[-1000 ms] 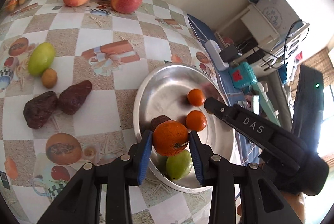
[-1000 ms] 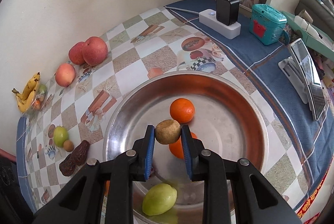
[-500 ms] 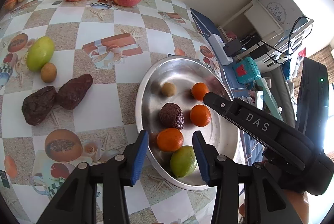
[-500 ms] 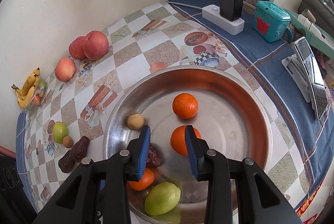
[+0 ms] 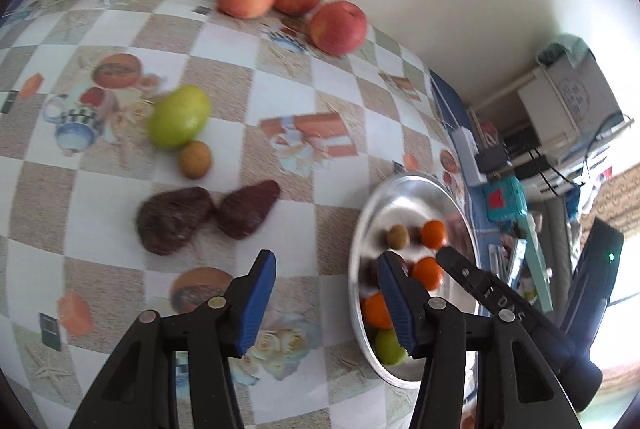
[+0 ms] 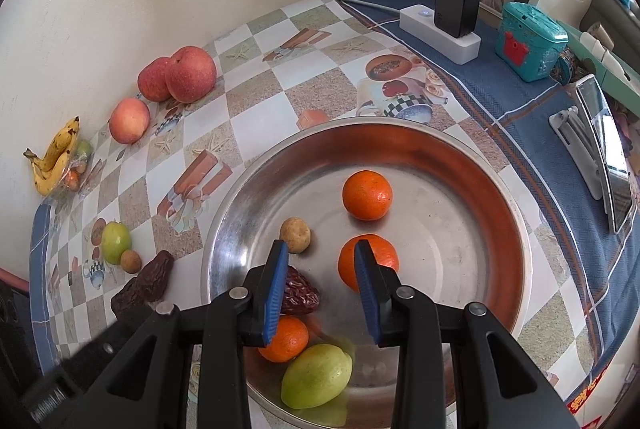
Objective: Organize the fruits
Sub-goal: 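Carry the kiwi and tangerine into the steel bowl and open both grippers, then move both grippers back from the bowl toward the fruit pile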
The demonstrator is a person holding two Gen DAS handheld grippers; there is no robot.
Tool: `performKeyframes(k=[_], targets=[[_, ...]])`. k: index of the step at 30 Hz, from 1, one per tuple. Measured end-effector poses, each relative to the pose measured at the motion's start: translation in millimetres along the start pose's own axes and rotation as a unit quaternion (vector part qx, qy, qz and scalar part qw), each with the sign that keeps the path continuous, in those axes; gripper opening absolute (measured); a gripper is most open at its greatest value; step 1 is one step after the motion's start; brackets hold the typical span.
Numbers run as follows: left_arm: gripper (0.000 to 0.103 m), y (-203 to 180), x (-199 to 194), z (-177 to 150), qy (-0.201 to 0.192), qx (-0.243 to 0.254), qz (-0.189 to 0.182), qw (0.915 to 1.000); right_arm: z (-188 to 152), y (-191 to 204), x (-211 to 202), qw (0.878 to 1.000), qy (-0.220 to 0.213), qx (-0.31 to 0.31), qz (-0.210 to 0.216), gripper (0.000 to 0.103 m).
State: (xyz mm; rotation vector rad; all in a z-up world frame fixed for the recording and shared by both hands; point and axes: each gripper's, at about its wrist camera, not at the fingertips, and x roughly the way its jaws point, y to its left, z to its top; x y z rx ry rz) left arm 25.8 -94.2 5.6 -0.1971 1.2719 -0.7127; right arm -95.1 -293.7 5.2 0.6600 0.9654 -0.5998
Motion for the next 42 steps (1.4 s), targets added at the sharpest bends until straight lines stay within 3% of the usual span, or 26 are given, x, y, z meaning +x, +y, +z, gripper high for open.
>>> performKeyframes(k=[5, 12, 19, 24, 25, 27, 29, 31, 37, 42], targets=[[0.061, 24.2, -15.6, 9.0, -0.026, -0.034, 0.069, 0.9967, -3.2, 12.7, 0.7, 1.000, 0.004, -0.020, 0.010, 0.035], [0.061, 59.3, -41.2, 15.7, -0.069, -0.085, 0.149, 0.9827, -10.4, 41.0, 0.4, 0.997, 0.007, -0.069, 0.022, 0.035], [0.063, 70.9, -61.3, 19.4, -0.101, -0.099, 0.179, 0.9736, -13.0, 51.6, -1.3, 0.996, 0.003, -0.089, 0.030, 0.035], [0.065, 69.9, -57.2, 18.7, -0.091, -0.096, 0.180, 0.9748, -13.0, 51.6, 1.1, 0.996, 0.006, -0.090, 0.028, 0.035], [0.072, 69.1, -55.1, 18.6, -0.087, -0.092, 0.180, 0.9756, -13.2, 51.6, 2.1, 0.996, 0.007, -0.090, 0.027, 0.035], [0.087, 66.8, -51.2, 17.9, -0.079, -0.084, 0.187, 0.9756, -13.5, 51.4, 4.8, 0.996, 0.010, -0.091, 0.022, 0.043], [0.103, 66.7, -46.9, 16.4, -0.074, -0.080, 0.197, 0.9743, -13.5, 50.9, 7.8, 0.996, 0.010, -0.091, 0.013, 0.071], [0.103, 69.2, -43.0, 15.0, -0.067, -0.083, 0.202, 0.9737, -13.3, 50.3, 8.8, 0.996, 0.002, -0.094, 0.002, 0.085], [0.103, 77.4, -37.9, 13.0, -0.059, -0.095, 0.216, 0.9698, -13.5, 50.0, 9.5, 0.995, -0.013, -0.098, -0.007, 0.097], [0.103, 77.2, -42.9, 14.5, -0.075, -0.091, 0.227, 0.9666, -15.0, 56.6, 7.8, 0.994, -0.023, -0.106, 0.007, 0.097]])
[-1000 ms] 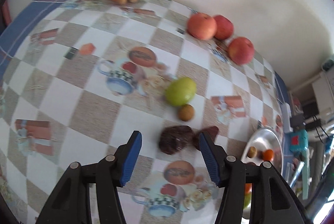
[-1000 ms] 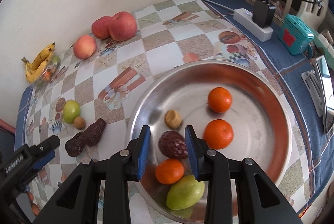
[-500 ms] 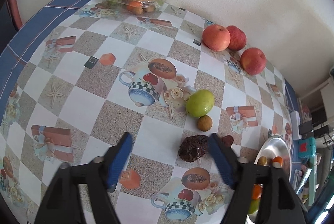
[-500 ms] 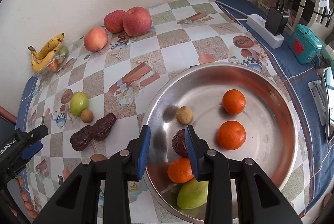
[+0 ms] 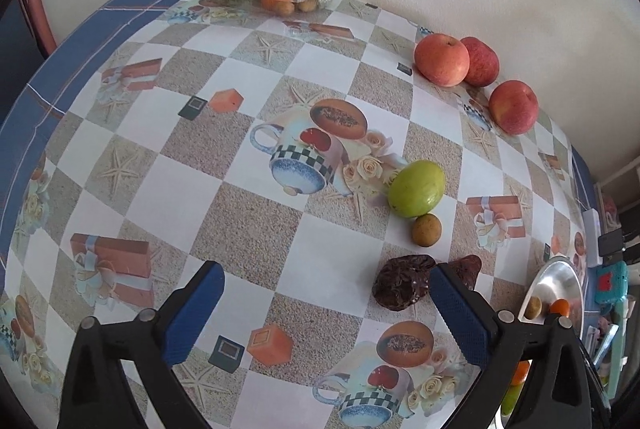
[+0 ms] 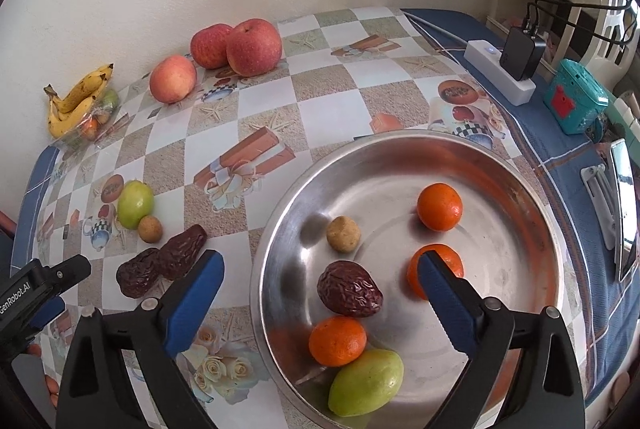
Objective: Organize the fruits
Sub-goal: 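Move both grippers back from the bowl toward the fruit pile, then grasp a dark red date with the right gripper while the left gripper grasps another date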
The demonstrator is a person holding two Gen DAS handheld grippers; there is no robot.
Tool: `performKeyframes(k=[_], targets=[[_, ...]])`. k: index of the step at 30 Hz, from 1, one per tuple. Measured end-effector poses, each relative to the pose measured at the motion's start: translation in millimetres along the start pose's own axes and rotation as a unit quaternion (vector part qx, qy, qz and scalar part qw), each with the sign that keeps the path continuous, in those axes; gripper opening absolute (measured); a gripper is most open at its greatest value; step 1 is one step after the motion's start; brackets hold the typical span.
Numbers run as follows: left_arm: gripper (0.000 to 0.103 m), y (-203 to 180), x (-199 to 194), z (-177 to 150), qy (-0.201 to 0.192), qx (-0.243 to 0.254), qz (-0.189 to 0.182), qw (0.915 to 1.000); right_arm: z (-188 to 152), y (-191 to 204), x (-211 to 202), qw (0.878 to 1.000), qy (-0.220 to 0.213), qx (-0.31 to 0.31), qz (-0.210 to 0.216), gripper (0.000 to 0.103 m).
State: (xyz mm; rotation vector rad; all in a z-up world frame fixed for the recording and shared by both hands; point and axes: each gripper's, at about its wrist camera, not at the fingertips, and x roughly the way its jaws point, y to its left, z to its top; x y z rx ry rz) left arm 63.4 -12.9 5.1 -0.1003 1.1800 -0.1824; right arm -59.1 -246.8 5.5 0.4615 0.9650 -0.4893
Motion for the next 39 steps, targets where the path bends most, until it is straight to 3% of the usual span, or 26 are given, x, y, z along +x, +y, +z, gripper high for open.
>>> performKeyframes(k=[5, 10, 16, 28, 33, 39], targets=[[0.103, -0.1, -4.5, 3.7, -0.014, 0.003, -0.006, 0.9999, -0.1, 15.7, 1.1, 0.999, 0.003, -0.026, 0.030, 0.097], [0.103, -1.2, -7.4, 7.2, -0.025, -0.003, -0.029, 0.9993, -0.8, 39.3, -7.3, 0.996, -0.023, -0.063, 0.054, 0.097], [0.103, -4.2, -16.2, 14.5, -0.055, 0.008, -0.036, 0.9978, 0.2, 56.4, -4.3, 0.993, -0.023, -0.071, 0.086, 0.097], [0.103, 1.7, -9.7, 33.7, -0.065, 0.000, -0.067, 0.9956, 10.2, 74.7, 6.6, 0.992, -0.019, -0.067, 0.105, 0.097], [0.103, -0.4, -3.5, 40.1, -0.058, 0.012, -0.058, 0.9966, 14.9, 78.2, 11.7, 0.992, -0.013, -0.059, 0.111, 0.097], [0.103, 0.9, -3.5, 50.2, -0.066, 0.002, -0.082, 0.9944, 21.6, 82.5, 16.2, 0.992, -0.011, -0.059, 0.112, 0.097]])
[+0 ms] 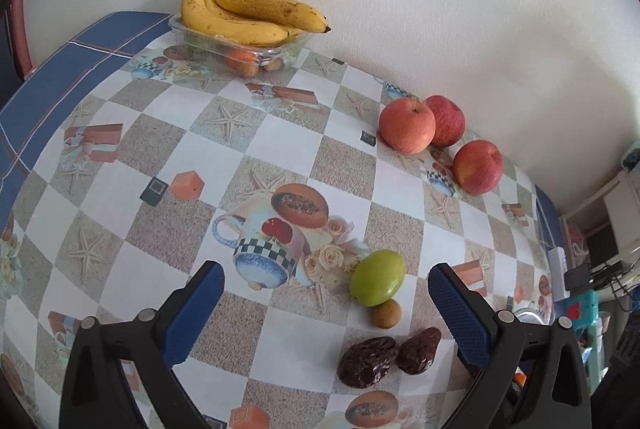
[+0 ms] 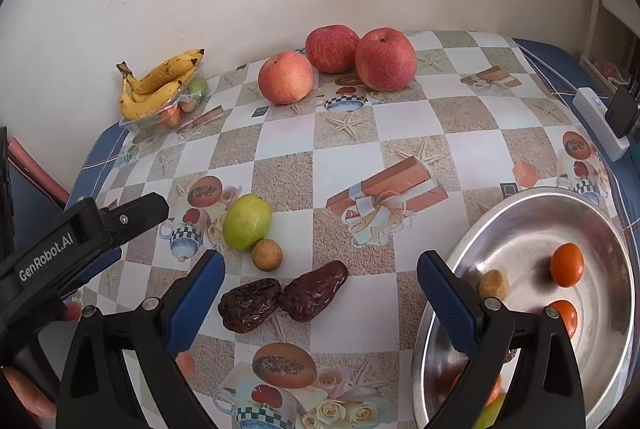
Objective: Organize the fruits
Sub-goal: 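Grasp a dark red date with the right gripper while the left gripper grasps another date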
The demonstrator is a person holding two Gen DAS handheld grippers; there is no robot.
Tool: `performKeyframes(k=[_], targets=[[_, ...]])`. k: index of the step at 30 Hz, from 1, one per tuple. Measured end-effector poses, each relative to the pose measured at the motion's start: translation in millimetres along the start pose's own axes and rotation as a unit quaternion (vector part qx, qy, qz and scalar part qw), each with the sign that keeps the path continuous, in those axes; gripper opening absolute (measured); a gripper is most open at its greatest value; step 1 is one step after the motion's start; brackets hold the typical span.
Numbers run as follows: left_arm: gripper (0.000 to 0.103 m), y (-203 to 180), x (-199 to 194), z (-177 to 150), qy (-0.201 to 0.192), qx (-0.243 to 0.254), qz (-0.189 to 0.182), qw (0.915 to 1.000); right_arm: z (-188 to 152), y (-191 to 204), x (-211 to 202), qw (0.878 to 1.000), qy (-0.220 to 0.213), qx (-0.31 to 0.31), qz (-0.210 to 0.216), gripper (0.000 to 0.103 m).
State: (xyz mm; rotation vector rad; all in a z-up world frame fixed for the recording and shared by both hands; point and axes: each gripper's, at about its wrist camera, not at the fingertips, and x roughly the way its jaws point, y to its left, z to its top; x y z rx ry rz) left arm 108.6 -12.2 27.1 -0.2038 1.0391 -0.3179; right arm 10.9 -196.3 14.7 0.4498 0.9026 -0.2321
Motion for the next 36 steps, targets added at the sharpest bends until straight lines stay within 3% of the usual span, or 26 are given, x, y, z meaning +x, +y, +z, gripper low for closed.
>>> performKeyframes(k=[4, 8, 15, 17, 20, 24, 26, 29, 36], targets=[[0.103, 0.2, 3.0, 3.8, 0.004, -0.001, -0.005, 1.0000, 5.2, 0.2, 2.2, 1.000, -0.001, 0.002, 0.003, 0.096], [0.103, 0.7, 10.0, -0.2, 0.031, -0.004, -0.001, 0.9995, 7.8, -0.8, 7.2, 1.000, 0.002, 0.002, -0.003, 0.081], [0.099, -1.1, 26.6, -18.9, 0.088, -0.014, -0.017, 0.9959, -1.3, -0.1, 25.0, 0.999, 0.037, -0.002, 0.001, 0.073], [0.093, -1.1, 32.9, -24.9, 0.108, -0.019, -0.021, 0.9937, -6.5, 0.4, 33.4, 0.998, 0.055, -0.004, 0.002, 0.072], [0.090, -0.5, 40.5, -32.5, 0.133, -0.030, -0.028, 0.9902, -13.4, -0.6, 43.6, 0.997, 0.076, -0.004, 0.001, 0.061], [0.088, 2.2, 46.5, -40.6, 0.155, -0.050, -0.040, 0.9858, -18.8, -3.2, 50.2, 0.996, 0.090, 0.005, 0.008, 0.059], [0.080, 3.2, 49.3, -43.9, 0.167, -0.060, -0.048, 0.9830, -19.1, -3.7, 50.0, 0.995, 0.092, 0.011, 0.023, 0.048], [0.078, 4.2, 51.0, -47.1, 0.175, -0.073, -0.058, 0.9801, -19.7, -0.9, 47.4, 0.995, 0.092, 0.009, 0.031, 0.039], [0.060, 2.6, 51.8, -50.9, 0.183, -0.079, -0.066, 0.9776, -20.7, -2.5, 43.8, 0.995, 0.096, 0.006, 0.015, 0.039]])
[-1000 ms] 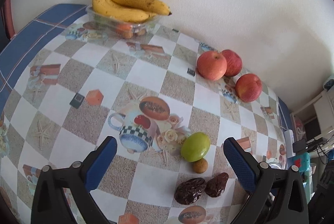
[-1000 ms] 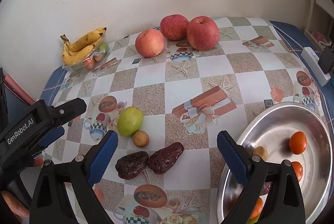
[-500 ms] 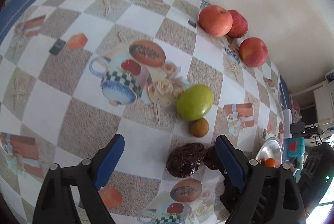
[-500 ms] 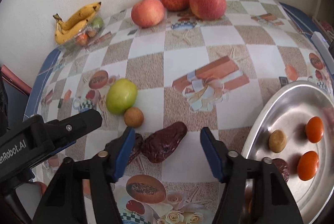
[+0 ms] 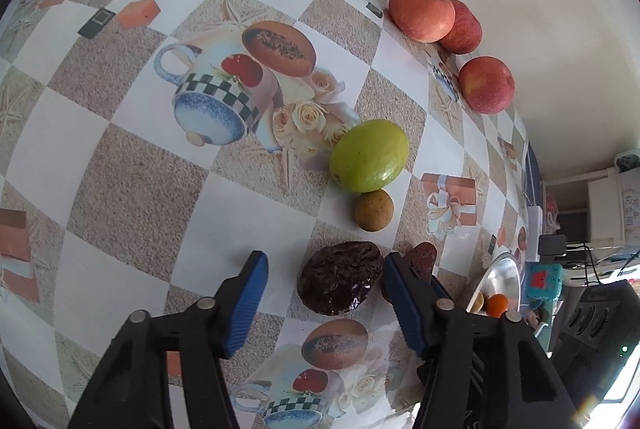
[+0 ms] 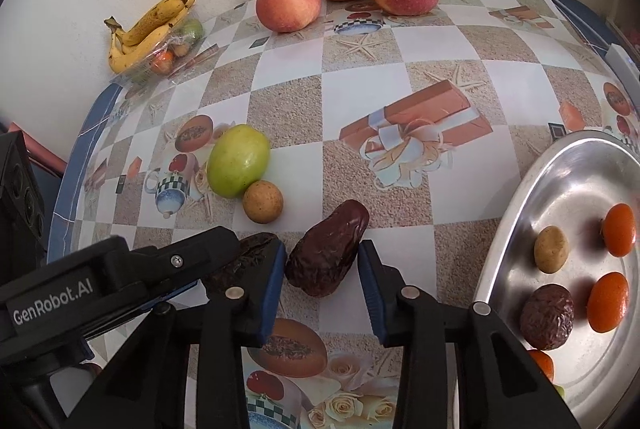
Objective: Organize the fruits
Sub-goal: 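Grasp a dark red date with the right gripper while the left gripper grasps another date, then carry both dates into the steel bowl and open both grippers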
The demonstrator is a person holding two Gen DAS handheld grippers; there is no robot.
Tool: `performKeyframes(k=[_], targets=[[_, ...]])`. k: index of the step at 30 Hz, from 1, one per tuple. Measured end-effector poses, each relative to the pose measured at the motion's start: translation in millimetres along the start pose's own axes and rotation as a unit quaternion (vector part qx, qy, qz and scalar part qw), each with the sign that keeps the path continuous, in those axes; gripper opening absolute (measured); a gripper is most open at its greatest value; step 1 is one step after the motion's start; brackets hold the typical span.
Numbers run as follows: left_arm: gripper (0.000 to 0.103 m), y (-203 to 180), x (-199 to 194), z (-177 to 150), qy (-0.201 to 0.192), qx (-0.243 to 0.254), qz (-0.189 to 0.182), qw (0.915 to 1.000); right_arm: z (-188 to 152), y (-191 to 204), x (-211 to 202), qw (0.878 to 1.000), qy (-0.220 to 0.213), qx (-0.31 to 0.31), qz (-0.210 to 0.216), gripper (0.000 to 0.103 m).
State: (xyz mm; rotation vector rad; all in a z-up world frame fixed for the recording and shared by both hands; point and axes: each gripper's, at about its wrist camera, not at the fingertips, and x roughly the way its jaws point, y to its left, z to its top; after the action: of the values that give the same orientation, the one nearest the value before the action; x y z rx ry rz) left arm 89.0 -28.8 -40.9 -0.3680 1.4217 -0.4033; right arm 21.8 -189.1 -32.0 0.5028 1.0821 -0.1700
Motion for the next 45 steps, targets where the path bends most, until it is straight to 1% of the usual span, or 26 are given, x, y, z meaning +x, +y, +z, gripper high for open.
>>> performKeyframes(k=[2, 6, 8, 9, 11, 12, 16, 22, 27, 32, 40, 45], targets=[[0.056, -1.3, 1.1, -1.7, 0.003, 0.002, 0.001, 1.0000, -0.9, -2.4, -1.3, 1.000, 0.001, 0.002, -0.004, 0.039], [0.052, -6.0, 3.8, -5.6, 0.010, 0.011, 0.001, 0.9999, -2.4, -6.7, -3.0, 1.000, 0.005, 0.011, -0.008, 0.039], [0.047, -7.8, 5.6, -7.7, 0.014, 0.014, 0.001, 0.9998, -2.8, -7.9, -3.8, 1.000, 0.006, 0.013, -0.009, 0.039], [0.047, -8.4, 6.1, -8.4, 0.015, 0.014, -0.001, 0.9998, -3.0, -8.2, -4.0, 1.000, 0.007, 0.013, -0.009, 0.039], [0.041, -8.5, 6.9, -9.4, 0.018, 0.011, -0.006, 0.9998, -3.3, -8.0, -4.1, 1.000, 0.007, 0.011, -0.011, 0.039], [0.041, -7.8, 7.6, -9.7, 0.021, 0.007, -0.011, 0.9997, -3.4, -7.6, -4.3, 1.000, 0.007, 0.009, -0.012, 0.039], [0.040, -5.9, 7.1, -9.0, 0.021, 0.000, -0.015, 0.9997, -3.5, -6.6, -4.9, 1.000, 0.008, 0.006, -0.017, 0.039], [0.040, -1.3, -0.8, -6.0, 0.008, -0.012, -0.019, 0.9997, -4.7, -9.2, -6.4, 1.000, 0.012, 0.012, -0.020, 0.039], [0.040, -3.2, -7.4, -5.1, 0.000, -0.014, -0.029, 0.9995, -5.7, -9.2, -11.7, 1.000, 0.008, 0.013, -0.012, 0.038], [0.040, -6.8, -15.0, -5.1, -0.008, -0.012, -0.039, 0.9991, -5.1, -4.6, -26.3, 1.000, -0.008, 0.007, -0.003, 0.038], [0.040, -14.3, -32.9, -6.1, -0.026, -0.004, -0.062, 0.9977, -2.8, -4.5, -54.0, 0.999, -0.045, 0.015, 0.010, 0.038], [0.040, -23.9, -36.8, -7.1, -0.032, 0.008, -0.069, 0.9971, -2.3, -11.1, -59.7, 0.998, -0.049, 0.024, 0.009, 0.038]])
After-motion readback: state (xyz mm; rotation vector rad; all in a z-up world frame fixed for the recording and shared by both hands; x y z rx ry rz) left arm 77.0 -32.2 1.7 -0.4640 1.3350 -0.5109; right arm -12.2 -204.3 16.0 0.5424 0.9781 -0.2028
